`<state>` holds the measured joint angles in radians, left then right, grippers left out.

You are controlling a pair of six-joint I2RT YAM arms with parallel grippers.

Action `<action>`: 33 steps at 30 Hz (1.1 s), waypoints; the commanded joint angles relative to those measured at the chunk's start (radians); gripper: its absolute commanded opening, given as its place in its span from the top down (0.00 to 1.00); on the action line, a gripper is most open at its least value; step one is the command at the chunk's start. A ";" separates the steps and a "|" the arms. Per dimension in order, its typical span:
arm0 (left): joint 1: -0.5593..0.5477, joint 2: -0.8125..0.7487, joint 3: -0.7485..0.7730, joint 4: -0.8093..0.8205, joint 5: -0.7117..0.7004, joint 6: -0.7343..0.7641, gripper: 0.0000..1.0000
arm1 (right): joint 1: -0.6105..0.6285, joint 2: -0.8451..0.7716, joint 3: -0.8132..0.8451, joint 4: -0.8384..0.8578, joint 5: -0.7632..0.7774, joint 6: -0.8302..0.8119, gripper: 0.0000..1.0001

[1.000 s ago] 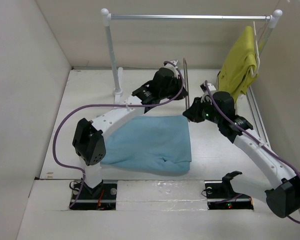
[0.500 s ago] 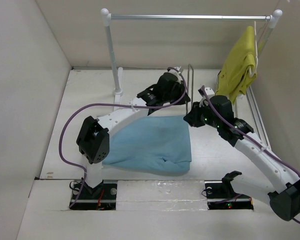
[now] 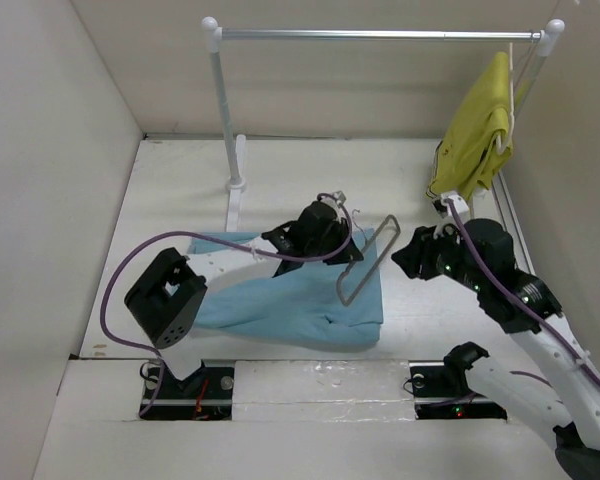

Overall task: Place the trousers on the hanger
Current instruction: Pick up the hanger from the clothesline, then place the trousers on the hanger.

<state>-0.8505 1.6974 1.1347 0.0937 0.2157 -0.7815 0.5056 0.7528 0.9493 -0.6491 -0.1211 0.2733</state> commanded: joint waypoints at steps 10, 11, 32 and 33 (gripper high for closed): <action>-0.254 -0.143 -0.195 0.299 -0.298 -0.348 1.00 | 0.004 0.000 -0.109 -0.001 -0.002 -0.100 1.00; -0.295 -0.118 -0.182 0.269 -0.399 -0.355 1.00 | -0.022 0.017 -0.127 -0.001 -0.011 -0.115 1.00; -0.572 0.167 -0.036 -0.233 -1.018 -1.064 1.00 | -0.320 0.077 -0.483 0.337 -0.299 -0.315 0.75; -0.572 0.163 -0.049 -0.232 -1.023 -1.090 1.00 | -0.329 0.104 -0.492 0.357 -0.311 -0.328 0.74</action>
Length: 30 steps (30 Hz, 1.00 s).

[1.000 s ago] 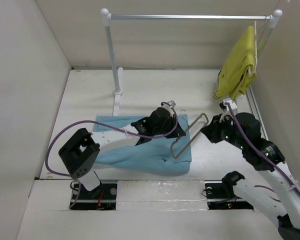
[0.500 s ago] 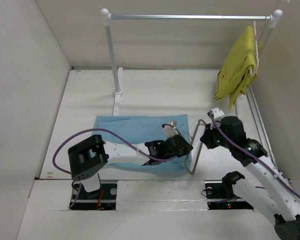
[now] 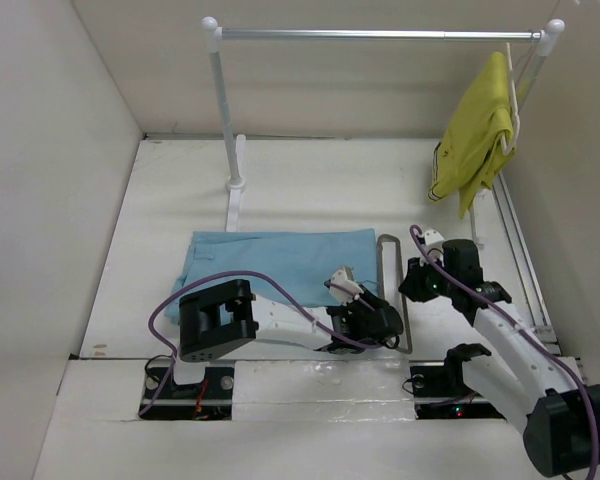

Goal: Place the trousers on the hanger

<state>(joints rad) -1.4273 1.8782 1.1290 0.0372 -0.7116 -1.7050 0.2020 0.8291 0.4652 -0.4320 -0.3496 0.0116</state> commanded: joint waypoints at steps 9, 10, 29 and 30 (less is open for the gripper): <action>0.005 0.001 -0.061 -0.197 -0.115 -0.159 1.00 | -0.044 0.171 -0.011 0.280 -0.252 -0.098 0.72; 0.005 -0.002 -0.083 -0.177 -0.109 -0.136 1.00 | -0.044 0.160 -0.010 0.280 -0.256 -0.099 0.73; 0.005 0.012 -0.101 -0.140 -0.069 -0.079 1.00 | 0.048 0.361 -0.031 0.461 -0.239 -0.041 0.56; 0.005 0.013 -0.101 -0.140 -0.069 -0.079 1.00 | 0.057 0.369 -0.030 0.460 -0.236 -0.033 0.56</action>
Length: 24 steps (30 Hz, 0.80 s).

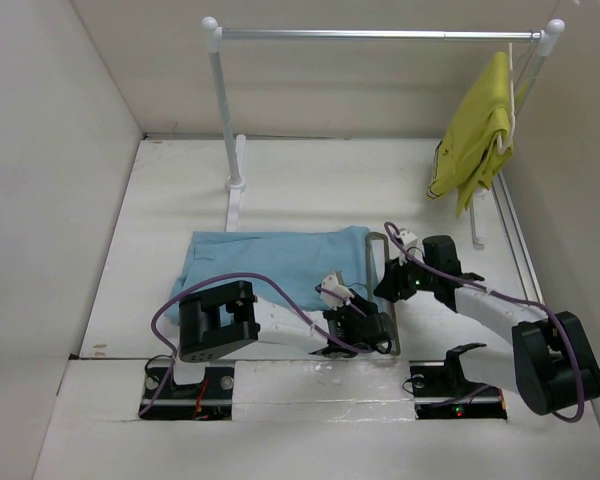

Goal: Place the trousers on the hanger

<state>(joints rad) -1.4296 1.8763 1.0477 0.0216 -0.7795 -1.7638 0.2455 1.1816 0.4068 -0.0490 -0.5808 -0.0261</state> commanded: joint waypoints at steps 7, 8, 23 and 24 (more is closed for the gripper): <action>0.008 0.026 -0.023 -0.112 0.009 -0.019 1.00 | 0.023 0.067 -0.028 0.118 0.012 0.058 0.41; 0.008 0.030 -0.025 -0.112 0.011 -0.019 1.00 | 0.023 0.078 -0.029 0.123 0.009 0.058 0.40; 0.026 0.038 -0.011 -0.137 0.023 0.006 1.00 | 0.005 -0.038 -0.082 -0.009 -0.077 -0.018 0.98; 0.037 0.037 -0.012 -0.141 0.023 0.009 1.00 | -0.005 -0.063 -0.077 -0.029 -0.077 -0.026 1.00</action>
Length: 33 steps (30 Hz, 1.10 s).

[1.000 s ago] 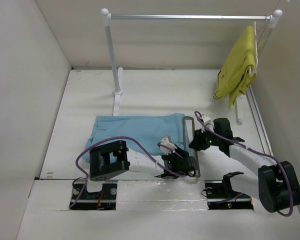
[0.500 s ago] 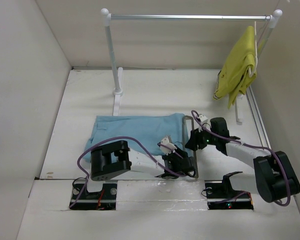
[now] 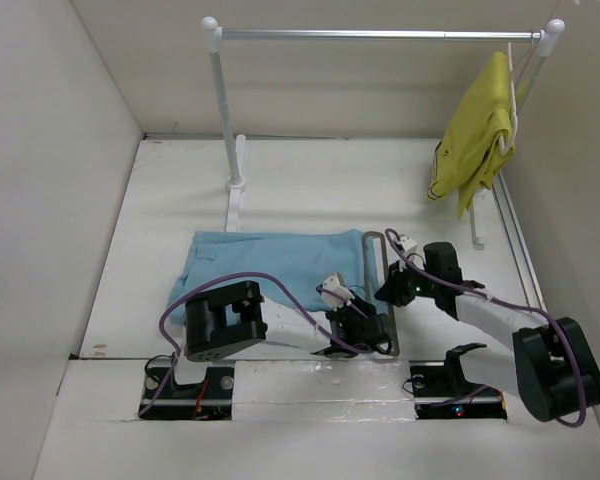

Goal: Place the trousers on the hanger

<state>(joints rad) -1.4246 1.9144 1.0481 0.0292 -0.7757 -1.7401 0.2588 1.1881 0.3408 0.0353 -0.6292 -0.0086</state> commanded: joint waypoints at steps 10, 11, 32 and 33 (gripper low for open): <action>0.062 -0.074 -0.105 -0.210 0.000 0.027 1.00 | -0.251 -0.355 0.053 -0.461 -0.086 -0.163 1.00; 0.062 -0.074 -0.109 -0.213 0.003 0.051 1.00 | -0.295 -0.367 0.053 -0.471 -0.092 -0.174 1.00; 0.160 -0.190 -0.284 -0.341 0.016 0.200 1.00 | -0.506 -0.315 0.233 -0.601 -0.109 -0.208 1.00; 0.170 -0.195 -0.283 -0.331 0.013 0.224 1.00 | -0.506 -0.343 0.234 -0.627 -0.072 -0.211 1.00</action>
<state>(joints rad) -1.3453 1.7046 0.8467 0.0513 -0.6777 -1.6218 -0.1978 0.9066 0.4919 -0.5617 -0.8246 -0.1642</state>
